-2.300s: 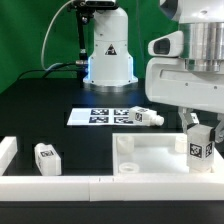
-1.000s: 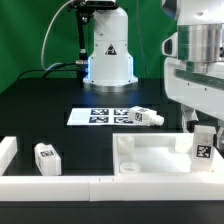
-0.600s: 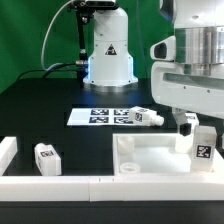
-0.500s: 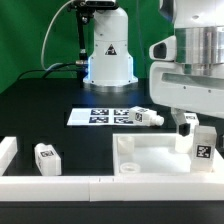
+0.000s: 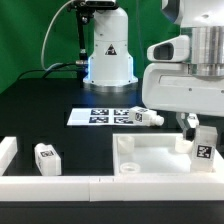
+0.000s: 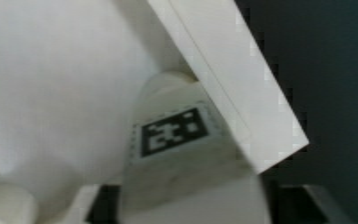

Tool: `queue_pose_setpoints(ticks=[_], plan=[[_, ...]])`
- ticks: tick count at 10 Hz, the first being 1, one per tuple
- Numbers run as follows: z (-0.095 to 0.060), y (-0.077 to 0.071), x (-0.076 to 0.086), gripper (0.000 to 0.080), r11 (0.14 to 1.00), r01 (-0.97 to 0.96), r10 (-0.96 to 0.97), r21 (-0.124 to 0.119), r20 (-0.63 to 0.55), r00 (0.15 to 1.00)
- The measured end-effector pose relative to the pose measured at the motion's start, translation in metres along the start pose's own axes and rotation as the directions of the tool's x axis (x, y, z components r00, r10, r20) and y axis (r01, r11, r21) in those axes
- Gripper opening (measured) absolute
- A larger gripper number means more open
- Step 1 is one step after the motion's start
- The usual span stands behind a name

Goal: Assemble one leg

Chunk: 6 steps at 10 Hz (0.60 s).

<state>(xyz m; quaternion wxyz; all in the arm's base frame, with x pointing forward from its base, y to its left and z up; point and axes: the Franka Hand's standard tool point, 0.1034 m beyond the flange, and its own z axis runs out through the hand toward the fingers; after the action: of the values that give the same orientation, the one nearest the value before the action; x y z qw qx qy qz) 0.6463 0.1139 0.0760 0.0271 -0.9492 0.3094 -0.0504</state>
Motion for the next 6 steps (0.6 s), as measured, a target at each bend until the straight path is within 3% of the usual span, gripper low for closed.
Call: queue_pose_setpoints(ticks=[3,5,6], plan=[[0.0011,0.0054,0.0029,0.0292,0.961,-0.278,0.278,-0.007,-0.004,0.961],[0.0019,0.0086,0.0026,0.0292,0.838,-0.546,0.546,-0.014,0.006,0.838],[0.0022,0.0097,0.0025,0.0292,0.718,-0.696,0.696,-0.014,0.02,0.718]])
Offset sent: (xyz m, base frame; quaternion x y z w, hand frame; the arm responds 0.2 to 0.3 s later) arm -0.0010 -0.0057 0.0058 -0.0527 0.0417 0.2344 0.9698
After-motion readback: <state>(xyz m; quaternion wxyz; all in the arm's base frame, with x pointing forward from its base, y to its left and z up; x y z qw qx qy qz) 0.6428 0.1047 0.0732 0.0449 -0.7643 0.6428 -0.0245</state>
